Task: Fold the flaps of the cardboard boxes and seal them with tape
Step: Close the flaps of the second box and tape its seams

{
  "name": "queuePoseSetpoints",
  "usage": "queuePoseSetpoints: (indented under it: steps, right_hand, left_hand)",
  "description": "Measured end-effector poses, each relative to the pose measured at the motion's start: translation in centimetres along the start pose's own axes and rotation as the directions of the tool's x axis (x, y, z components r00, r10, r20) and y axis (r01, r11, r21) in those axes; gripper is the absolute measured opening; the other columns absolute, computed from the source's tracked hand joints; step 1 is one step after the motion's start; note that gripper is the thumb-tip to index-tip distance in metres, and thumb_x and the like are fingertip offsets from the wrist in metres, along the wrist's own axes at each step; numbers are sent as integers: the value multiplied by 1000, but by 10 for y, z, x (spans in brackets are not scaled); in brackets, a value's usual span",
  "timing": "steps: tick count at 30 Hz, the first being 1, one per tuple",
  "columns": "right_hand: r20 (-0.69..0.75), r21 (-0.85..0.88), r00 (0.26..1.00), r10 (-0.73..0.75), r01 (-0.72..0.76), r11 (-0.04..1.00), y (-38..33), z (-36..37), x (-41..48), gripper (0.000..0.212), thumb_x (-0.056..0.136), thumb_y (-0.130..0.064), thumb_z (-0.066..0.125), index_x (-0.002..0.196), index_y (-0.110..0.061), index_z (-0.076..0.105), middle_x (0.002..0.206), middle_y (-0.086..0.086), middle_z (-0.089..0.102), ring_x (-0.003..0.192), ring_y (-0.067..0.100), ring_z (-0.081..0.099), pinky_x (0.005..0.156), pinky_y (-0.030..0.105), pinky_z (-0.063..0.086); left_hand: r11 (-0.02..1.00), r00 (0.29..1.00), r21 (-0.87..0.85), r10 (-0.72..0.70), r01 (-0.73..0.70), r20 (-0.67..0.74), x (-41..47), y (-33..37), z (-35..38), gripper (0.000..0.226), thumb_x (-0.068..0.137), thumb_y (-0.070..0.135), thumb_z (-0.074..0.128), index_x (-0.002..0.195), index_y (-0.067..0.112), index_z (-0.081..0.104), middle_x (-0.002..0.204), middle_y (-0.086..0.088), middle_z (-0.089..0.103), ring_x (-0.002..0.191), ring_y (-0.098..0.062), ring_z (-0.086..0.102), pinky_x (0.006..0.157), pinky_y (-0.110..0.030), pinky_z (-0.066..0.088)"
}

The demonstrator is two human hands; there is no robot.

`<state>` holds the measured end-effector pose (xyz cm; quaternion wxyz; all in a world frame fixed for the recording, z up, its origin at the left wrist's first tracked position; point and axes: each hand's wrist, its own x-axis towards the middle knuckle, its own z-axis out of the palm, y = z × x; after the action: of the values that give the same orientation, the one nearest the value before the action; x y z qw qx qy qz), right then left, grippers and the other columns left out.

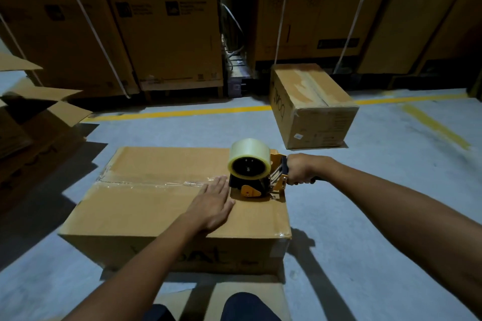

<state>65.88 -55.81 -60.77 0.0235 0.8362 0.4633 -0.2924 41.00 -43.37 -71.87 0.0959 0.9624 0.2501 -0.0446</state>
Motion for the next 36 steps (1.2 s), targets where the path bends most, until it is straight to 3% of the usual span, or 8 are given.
queuePoseSetpoints:
  steps: [3,5,12,19,23,25,31,36]
  right_hand:
    - [-4,0,1000,-13,13,1000,-3,-2,-3,12,85,-12,65,74,-11,62,70,10,58,61,22,53,55,29,48]
    - [-7,7,1000,-25,25,1000,-2,-1,-5,13,85,-12,64,73,-11,61,69,10,57,60,21,51,55,29,47]
    - [-17,41,999,45,-45,998,49,-7,-19,5,83,-10,64,78,-10,63,71,9,59,58,20,51,52,29,45]
    - [-41,59,997,70,-68,996,68,-6,-30,2,80,-11,65,80,-9,65,68,8,59,55,20,50,47,26,44]
    - [-44,70,996,72,-69,995,69,-5,-30,5,81,-11,65,76,-10,63,67,7,59,55,20,51,49,27,45]
    - [-41,83,997,64,-60,995,71,-3,-30,5,82,-11,66,77,-10,63,67,7,59,55,19,51,49,26,45]
    - [-49,105,993,111,-105,989,106,5,-37,13,81,-15,67,90,-6,69,73,6,65,59,19,56,49,26,48]
    - [-83,123,990,118,-107,987,126,20,-36,17,79,-19,68,92,-9,71,73,6,69,57,18,58,47,25,47]
  left_hand:
    - [997,998,-27,67,-67,-22,9,30,3,60,102,52,16,145,22,44,157,-8,36,147,-22,23,124,-45,0]
    - [998,997,-16,64,-64,-32,13,33,3,59,101,53,16,144,25,46,154,-7,41,145,-22,28,125,-44,2]
    - [998,998,-31,50,-51,-24,15,27,10,69,103,54,15,159,19,-3,166,2,-11,152,-9,-12,124,-39,-3]
    - [999,999,-3,42,-42,-15,20,56,4,70,104,53,15,158,13,-4,164,-3,-14,152,-17,-13,124,-42,-4]
    - [988,988,-44,145,-148,-55,30,93,6,63,103,52,18,155,18,29,164,-6,19,153,-19,8,124,-46,-5]
    - [988,987,-38,144,-147,-75,33,96,7,62,102,54,18,153,22,33,163,-4,24,151,-18,13,124,-46,-4]
    - [992,992,-41,122,-124,-42,36,90,14,68,103,55,14,159,21,-6,166,3,-12,151,-10,-16,124,-40,-6]
    - [990,990,15,137,-138,5,42,97,10,66,105,51,13,158,19,-11,162,3,-20,151,-16,-18,124,-47,-5]
